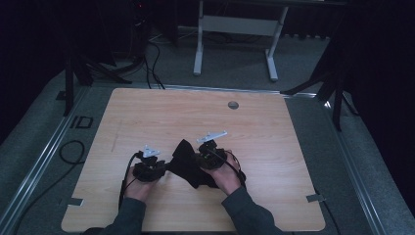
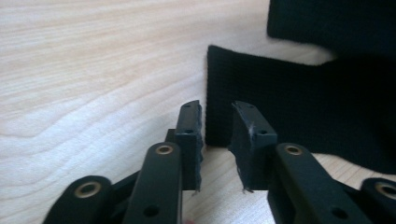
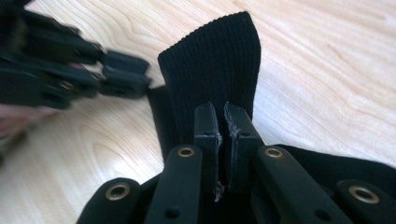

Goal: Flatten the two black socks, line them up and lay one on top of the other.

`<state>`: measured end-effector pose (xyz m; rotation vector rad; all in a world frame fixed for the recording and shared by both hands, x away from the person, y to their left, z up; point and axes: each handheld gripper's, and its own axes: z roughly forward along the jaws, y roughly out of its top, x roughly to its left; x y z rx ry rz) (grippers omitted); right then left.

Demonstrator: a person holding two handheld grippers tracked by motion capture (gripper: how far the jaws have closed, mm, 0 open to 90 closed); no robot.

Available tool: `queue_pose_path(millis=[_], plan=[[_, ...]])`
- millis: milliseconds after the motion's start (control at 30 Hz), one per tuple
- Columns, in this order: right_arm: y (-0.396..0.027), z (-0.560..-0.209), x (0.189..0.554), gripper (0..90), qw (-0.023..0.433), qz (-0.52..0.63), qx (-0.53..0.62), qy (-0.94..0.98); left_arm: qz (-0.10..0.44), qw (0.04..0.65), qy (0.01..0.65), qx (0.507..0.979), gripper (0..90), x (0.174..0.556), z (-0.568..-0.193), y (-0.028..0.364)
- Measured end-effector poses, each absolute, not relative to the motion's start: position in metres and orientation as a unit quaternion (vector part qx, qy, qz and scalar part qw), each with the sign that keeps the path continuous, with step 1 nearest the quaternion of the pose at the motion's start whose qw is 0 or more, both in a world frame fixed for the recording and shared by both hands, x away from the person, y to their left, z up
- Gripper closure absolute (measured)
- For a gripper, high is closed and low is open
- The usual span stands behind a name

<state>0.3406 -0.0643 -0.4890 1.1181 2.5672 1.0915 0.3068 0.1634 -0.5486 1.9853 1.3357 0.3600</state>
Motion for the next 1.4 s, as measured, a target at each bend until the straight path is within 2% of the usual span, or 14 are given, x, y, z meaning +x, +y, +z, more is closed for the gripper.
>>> queue_pose_path(millis=[167,533,1033,1233,1400], plan=[[-0.057,-0.491,0.335,84.5,0.056,0.361,0.366,0.856,0.134,0.342,0.516,0.773,77.9,0.307,-0.552,0.16],[-0.045,-0.524,0.336,84.4,0.049,0.337,0.383,0.859,0.133,0.354,0.532,0.757,76.0,0.307,-0.549,0.168],[-0.046,-0.525,0.332,84.0,0.041,0.357,0.365,0.859,0.148,0.387,0.516,0.749,75.3,0.303,-0.542,0.167],[-0.042,-0.532,0.335,83.7,0.034,0.346,0.367,0.863,0.152,0.392,0.493,0.761,74.1,0.302,-0.541,0.16],[-0.041,-0.538,0.337,83.6,0.031,0.339,0.372,0.863,0.162,0.371,0.468,0.785,74.9,0.306,-0.548,0.146]])
